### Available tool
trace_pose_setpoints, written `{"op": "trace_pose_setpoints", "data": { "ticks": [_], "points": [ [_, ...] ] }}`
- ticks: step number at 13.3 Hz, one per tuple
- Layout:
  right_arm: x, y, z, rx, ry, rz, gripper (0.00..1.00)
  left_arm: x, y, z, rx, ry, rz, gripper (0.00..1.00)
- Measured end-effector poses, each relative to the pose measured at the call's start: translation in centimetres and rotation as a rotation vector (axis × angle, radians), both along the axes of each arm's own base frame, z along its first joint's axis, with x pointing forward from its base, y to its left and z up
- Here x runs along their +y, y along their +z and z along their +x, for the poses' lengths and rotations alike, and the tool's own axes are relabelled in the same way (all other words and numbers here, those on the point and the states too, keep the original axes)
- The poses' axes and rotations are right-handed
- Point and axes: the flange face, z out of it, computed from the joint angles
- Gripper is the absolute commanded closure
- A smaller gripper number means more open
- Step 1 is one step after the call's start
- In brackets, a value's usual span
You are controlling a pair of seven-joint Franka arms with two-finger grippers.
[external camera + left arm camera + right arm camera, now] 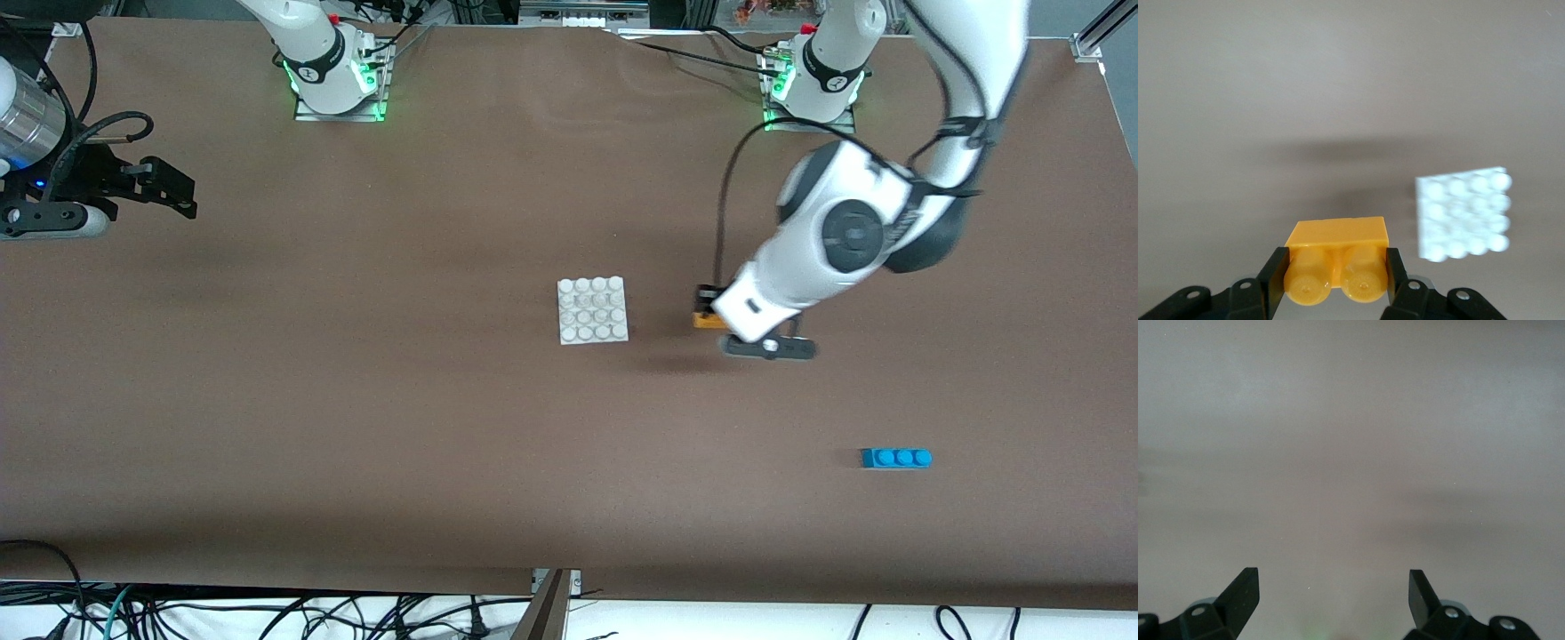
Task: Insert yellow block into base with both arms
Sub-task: 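Carry the yellow brick with the left gripper above the base plate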
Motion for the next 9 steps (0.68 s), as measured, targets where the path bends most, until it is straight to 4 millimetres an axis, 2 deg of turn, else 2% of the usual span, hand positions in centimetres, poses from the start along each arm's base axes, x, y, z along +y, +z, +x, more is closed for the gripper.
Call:
{"op": "trace_pose_setpoints", "data": {
  "ticks": [1,3,5,7,9],
  "points": [
    [0.0,0.0,0.0,0.000,0.000,0.000,0.01,-2.9,-1.3,-0.8,0.022,0.007,0.001,0.68],
    [0.0,0.0,0.0,0.000,0.000,0.000,0.01,-6.8,-3.2,-1.4,0.050,0.027,0.000,0.68],
    [0.0,0.0,0.0,0.000,0.000,0.000,0.01,-9.8,-5.6,-2.2,0.060,0.054,0.042,0.68],
    [0.0,0.0,0.0,0.000,0.000,0.000,0.01,-13.0,-8.2,-3.8,0.058,0.050,0.091,0.69],
    [0.0,0.0,0.0,-0.001,0.000,0.000,0.01,-15.9,-9.7,-5.1,0.038,0.043,0.085,0.68]
  ]
}}
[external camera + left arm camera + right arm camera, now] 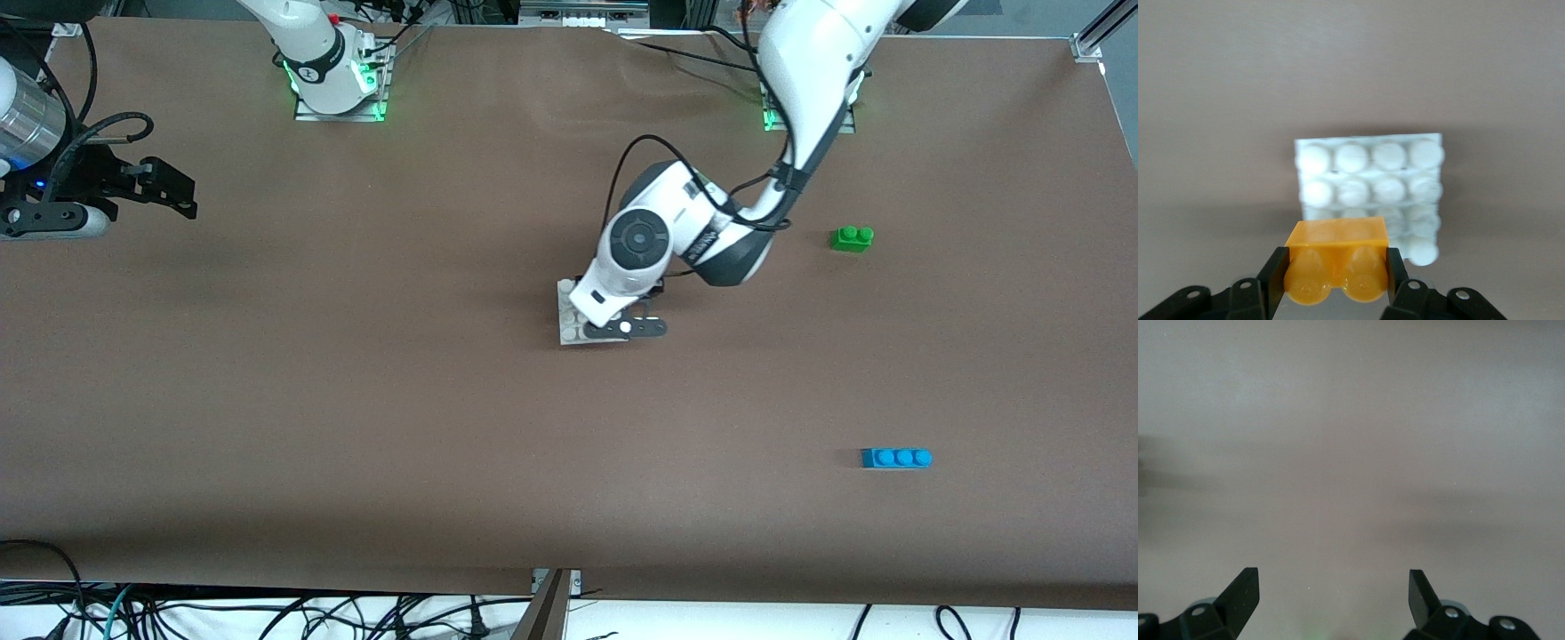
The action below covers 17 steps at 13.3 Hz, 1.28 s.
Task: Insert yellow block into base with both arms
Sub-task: 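Carry the yellow brick with the left gripper above the base plate, then press the yellow brick down onto the base plate studs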
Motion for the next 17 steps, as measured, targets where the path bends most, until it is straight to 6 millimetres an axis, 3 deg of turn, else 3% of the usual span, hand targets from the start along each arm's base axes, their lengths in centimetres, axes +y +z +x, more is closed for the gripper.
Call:
{"op": "trace_pose_setpoints", "data": {
  "ticks": [9,17],
  "points": [
    [0.1,0.0,0.0,-0.002,0.000,0.005,0.01,-2.4,-2.9,-1.3,-0.012,0.006,-0.017,0.68],
    [0.1,0.0,0.0,-0.002,0.000,0.006,0.01,-1.9,-3.5,-1.1,-0.019,0.000,0.012,0.68]
  ]
}}
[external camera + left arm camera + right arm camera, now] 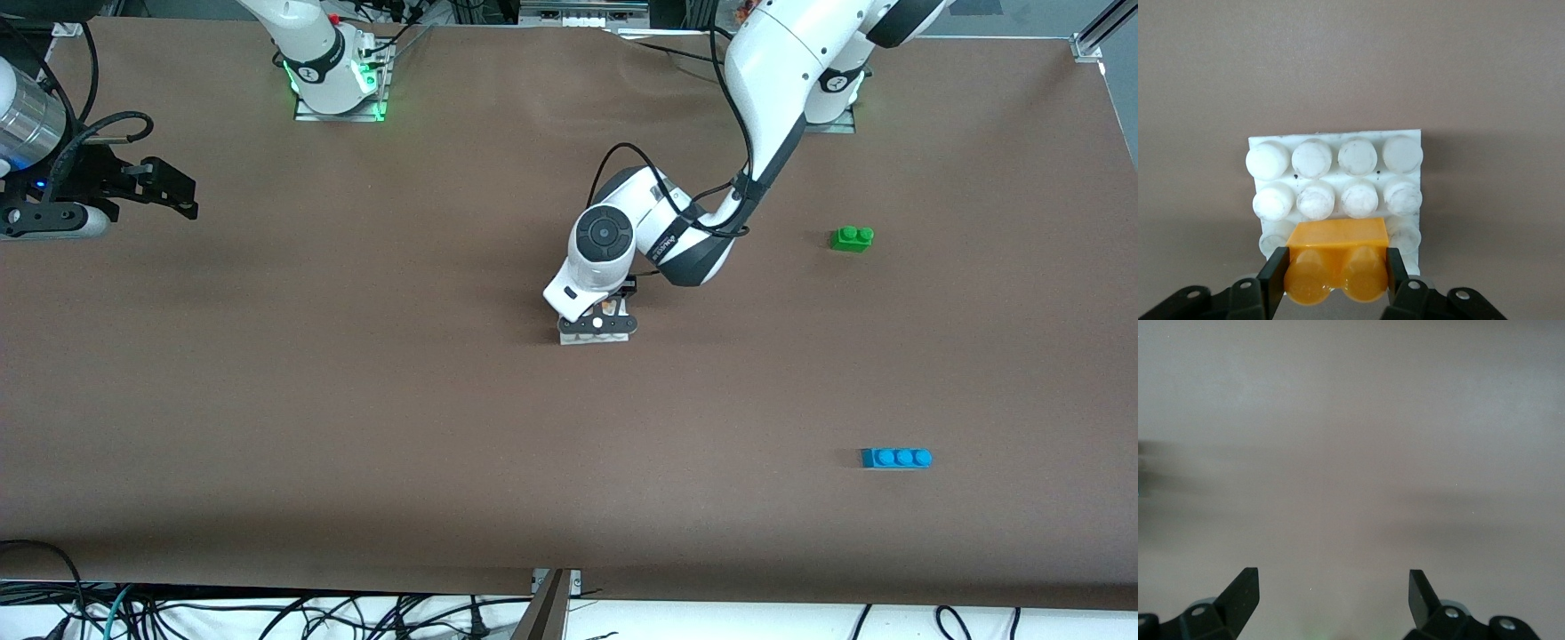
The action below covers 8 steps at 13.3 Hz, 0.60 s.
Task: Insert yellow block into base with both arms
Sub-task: 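Press the yellow brick down onto the base plate studs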
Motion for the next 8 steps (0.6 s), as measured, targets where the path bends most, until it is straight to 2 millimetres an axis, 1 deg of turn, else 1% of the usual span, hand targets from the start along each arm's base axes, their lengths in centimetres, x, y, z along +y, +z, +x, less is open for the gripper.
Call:
{"op": "trace_pose_setpoints", "data": {
  "ticks": [4,5,6,7,8],
  "points": [
    [0.00,0.00,0.00,0.000,0.000,0.000,0.01,-0.10,-0.62,-0.21,0.004,-0.004,0.005,0.68],
    [0.01,0.00,0.00,0.000,0.000,0.000,0.01,-0.17,-0.68,-0.28,0.002,-0.008,0.008,0.65],
    [0.01,0.00,0.00,0.000,0.000,0.000,0.01,-0.23,-0.69,-0.33,0.000,-0.011,0.010,0.44],
    [0.01,0.00,0.00,0.000,0.000,0.000,0.01,-0.26,-0.70,-0.36,-0.002,-0.013,0.011,0.01],
    [0.01,0.00,0.00,0.000,0.000,0.001,0.01,-0.27,-0.70,-0.37,-0.002,-0.013,0.012,0.00]
  ]
}}
